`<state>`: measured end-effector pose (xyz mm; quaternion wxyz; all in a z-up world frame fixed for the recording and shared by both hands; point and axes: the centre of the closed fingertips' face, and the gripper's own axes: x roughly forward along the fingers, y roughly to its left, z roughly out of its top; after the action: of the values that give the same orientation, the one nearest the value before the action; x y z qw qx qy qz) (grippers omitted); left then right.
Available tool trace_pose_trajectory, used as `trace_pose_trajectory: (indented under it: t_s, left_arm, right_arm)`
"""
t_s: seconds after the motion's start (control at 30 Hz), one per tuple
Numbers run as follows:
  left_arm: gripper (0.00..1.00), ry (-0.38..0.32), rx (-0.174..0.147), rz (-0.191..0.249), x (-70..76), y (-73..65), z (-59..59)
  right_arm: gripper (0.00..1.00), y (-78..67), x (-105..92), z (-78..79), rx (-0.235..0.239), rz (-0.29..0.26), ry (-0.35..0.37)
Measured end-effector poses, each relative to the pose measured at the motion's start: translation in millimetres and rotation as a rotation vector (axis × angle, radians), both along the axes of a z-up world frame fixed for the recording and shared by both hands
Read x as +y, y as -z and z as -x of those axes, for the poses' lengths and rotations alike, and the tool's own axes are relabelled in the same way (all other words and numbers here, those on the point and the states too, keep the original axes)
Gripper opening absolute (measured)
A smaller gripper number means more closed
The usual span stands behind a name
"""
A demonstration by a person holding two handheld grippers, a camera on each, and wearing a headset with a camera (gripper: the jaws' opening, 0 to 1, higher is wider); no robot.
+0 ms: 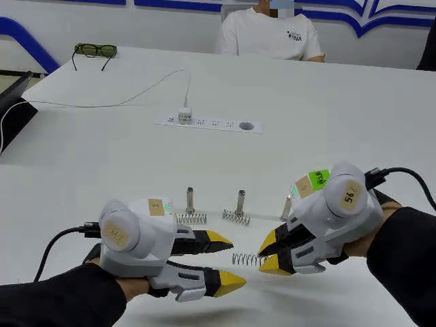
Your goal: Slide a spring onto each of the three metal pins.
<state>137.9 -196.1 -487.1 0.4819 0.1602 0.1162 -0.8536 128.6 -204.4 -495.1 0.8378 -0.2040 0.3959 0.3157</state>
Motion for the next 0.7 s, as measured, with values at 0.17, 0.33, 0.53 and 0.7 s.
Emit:
trace_pose_trajectory:
  t_s: [0.17,0.33,0.53,0.7]
  left_arm:
    - [0.24,0.01,-0.004,0.007,0.9,-0.2,1.2]
    - [0.14,0.027,-0.009,0.004,2.4,0.7,3.7]
    - [0.13,0.035,-0.017,0.005,3.0,1.3,4.3]
    - [0.12,0.038,-0.021,0.007,2.8,1.4,4.1]
  right_arm:
    - [0.12,-1.0,7.9,1.3,0.004,0.003,-0.038]
    - [0.12,-3.9,10.5,0.6,0.004,0.002,-0.051]
    - [0.12,-12.7,12.5,0.6,0.002,0.0,-0.058]
    - [0.12,-26.3,17.4,-2.4,-0.019,-0.033,-0.053]
